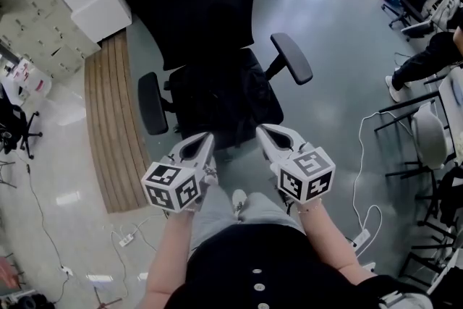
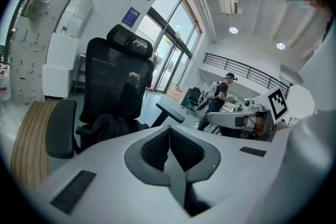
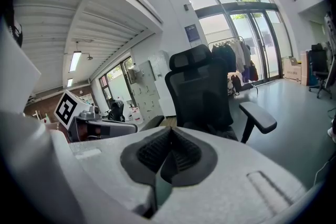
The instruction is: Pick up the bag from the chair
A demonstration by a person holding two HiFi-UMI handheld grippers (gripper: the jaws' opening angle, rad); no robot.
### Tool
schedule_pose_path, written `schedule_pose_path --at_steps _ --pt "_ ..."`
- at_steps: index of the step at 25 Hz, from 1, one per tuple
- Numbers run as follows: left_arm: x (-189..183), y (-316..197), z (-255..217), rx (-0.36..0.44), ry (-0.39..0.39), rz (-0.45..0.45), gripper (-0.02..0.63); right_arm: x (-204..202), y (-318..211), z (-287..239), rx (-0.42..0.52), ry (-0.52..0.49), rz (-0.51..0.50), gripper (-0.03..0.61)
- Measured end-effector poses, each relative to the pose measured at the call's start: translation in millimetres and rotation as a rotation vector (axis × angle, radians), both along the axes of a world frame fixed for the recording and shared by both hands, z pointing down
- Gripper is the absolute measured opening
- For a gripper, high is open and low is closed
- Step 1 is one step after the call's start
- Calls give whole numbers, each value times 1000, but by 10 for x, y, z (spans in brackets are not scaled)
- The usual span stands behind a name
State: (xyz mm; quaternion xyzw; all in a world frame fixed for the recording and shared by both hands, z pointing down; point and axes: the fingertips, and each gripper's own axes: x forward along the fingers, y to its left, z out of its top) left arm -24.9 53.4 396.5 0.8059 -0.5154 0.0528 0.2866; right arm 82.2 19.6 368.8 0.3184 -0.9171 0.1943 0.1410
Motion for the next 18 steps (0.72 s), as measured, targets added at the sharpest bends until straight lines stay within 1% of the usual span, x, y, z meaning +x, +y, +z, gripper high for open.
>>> schedule_pose_path --at_steps 7,11,15,18 --pt "-234 -507 55 -9 14 57 18 -227 -439 66 -14 10 66 -2" --pt "-392 -825 64 -12 31 97 18 -479 -717 49 -5 17 82 -2" --pt "-554 -1121 15 22 7 122 18 -705 -1019 -18 20 9 131 -2" --pt "-666 -1322 -12 33 10 161 18 -822 -1201 -30 29 12 171 -2"
